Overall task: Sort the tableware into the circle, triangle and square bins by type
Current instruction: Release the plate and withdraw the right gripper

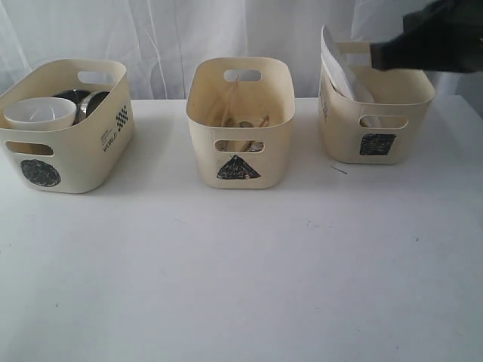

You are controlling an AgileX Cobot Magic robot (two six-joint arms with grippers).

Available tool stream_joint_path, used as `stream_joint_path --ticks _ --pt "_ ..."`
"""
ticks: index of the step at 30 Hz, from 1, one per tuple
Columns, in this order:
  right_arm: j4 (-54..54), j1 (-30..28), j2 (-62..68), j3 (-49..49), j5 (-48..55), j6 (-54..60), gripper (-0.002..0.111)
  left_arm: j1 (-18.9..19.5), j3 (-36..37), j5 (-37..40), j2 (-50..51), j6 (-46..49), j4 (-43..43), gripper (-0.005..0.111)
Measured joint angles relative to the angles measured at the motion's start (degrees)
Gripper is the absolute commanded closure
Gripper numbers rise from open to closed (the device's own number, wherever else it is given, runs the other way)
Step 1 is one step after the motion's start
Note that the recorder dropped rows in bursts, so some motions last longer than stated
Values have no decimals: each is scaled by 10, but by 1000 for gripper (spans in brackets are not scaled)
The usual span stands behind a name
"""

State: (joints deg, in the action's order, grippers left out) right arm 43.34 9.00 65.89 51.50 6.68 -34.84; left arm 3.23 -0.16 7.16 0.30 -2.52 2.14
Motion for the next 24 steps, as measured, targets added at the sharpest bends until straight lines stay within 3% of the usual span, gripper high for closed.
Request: stream_joint_path --ticks 11,24 --pt "-33 0 -231 -219 0 -1 108 0 0 0 0 0 0 107" --pt "-36 0 -316 -247 10 5 108 0 0 0 0 0 0 107"
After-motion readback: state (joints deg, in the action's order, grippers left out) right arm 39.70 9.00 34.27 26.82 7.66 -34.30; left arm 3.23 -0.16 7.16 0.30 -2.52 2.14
